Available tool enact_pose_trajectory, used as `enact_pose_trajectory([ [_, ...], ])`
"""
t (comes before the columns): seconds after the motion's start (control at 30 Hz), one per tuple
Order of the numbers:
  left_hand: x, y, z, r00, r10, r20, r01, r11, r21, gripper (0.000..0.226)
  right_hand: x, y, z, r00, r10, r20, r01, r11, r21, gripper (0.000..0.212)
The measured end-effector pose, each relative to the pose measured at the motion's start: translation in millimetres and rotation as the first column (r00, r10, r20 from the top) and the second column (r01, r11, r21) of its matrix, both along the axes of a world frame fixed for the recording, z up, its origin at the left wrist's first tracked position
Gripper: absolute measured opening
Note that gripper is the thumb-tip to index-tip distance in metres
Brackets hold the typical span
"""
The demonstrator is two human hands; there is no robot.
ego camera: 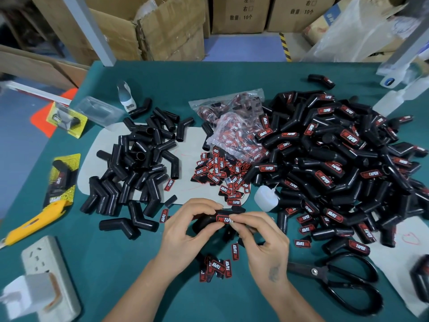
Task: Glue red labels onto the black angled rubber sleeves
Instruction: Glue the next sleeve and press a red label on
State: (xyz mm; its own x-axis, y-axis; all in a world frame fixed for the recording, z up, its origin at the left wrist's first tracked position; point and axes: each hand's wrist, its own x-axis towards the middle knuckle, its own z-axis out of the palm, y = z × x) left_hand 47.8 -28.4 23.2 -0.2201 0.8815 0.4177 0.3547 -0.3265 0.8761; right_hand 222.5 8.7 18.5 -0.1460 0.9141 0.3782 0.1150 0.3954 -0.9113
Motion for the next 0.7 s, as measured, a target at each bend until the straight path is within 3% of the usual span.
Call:
enact_pose_trajectory([
  [0.13, 3, -1, 2, 0.994, -0.058, 0.097, 0.061, 0.998, -0.028, 0.031, 0, 0, 4, 1.0, -0.01, -0.013, 0.01, 1.0, -0.02, 0.015],
  [0.53, 6, 2, 4, 0.999, -0.044, 0.008, 0.044, 0.999, -0.02, 0.021, 2, -1, 7, 0.998, 0.056, -0.025, -0.059, 0.984, -0.169, 0.023],
  [0.7, 6, 2, 4, 0.999, -0.03, 0.034, 0.032, 0.997, -0.066, 0.017, 3, -1, 12, 0.987, 0.099, -0.124, -0.137, 0.927, -0.349, 0.023],
])
